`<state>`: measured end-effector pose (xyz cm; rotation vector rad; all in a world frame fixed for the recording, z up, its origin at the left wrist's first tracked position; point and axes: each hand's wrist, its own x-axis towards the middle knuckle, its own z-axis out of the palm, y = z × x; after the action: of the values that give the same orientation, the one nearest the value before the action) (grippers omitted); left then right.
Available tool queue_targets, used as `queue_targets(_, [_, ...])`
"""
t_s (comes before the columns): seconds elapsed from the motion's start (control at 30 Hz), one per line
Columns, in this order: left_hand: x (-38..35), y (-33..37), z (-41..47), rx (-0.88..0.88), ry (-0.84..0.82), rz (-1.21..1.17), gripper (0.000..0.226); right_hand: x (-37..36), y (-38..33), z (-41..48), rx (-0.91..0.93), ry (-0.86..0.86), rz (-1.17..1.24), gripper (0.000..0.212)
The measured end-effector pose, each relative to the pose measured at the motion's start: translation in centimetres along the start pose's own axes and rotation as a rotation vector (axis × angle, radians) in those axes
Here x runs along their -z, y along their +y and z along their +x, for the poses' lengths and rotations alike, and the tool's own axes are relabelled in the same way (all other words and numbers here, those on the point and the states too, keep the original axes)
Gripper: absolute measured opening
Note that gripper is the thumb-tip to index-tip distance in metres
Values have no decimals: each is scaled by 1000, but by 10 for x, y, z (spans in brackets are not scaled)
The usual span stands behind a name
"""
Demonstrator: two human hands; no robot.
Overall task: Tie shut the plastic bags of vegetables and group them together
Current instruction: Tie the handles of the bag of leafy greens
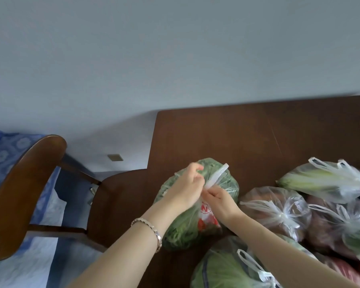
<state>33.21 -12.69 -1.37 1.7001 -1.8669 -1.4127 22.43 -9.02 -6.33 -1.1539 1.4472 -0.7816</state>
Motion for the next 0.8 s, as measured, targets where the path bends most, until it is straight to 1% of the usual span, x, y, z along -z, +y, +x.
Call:
queue_targets(0.03, [-3,-5,-5,-61,11,172,33,1,-1,-1,-38,-8,64,46])
queue_targets(0.07, [-8,-10,-10,-118,20,260,35,3,-1,0,-72,-12,102,43])
queue_targets(0.17, [-17,-26,-12,-214,60,341,38,8,0,-3,-120,51,143,34])
queue_targets(0.23, [-20,-38,-6,-224,79,292,37,8,2,-4,-132,146,148,32])
queue_targets(0.33, [-24,-43,-5,-220,135,186,32,2,5,-5,-124,272,100,36])
queue_targets(0.4, [-26,-44,-5,-214,182,122,28,-5,8,-4,-144,355,113,37])
queue_targets(0.47, [-26,-44,-5,-212,214,146,25,-9,7,-1,-170,399,105,33])
queue_targets(0.57, [-26,-43,-4,-156,259,176,25,-9,-2,3,-178,421,98,13])
queue_targets(0.63, [-24,-42,-3,-78,261,106,22,-6,-6,1,-155,422,76,29])
queue_targets(0.67, [-23,-40,-2,-28,246,64,21,-4,-5,0,-128,400,51,33])
queue_targets(0.73, [-21,-38,1,80,203,-3,21,-4,-3,-4,-53,296,-30,30])
queue_targets(0.8, [-16,-36,3,175,156,-40,21,-3,3,-8,51,189,-212,30])
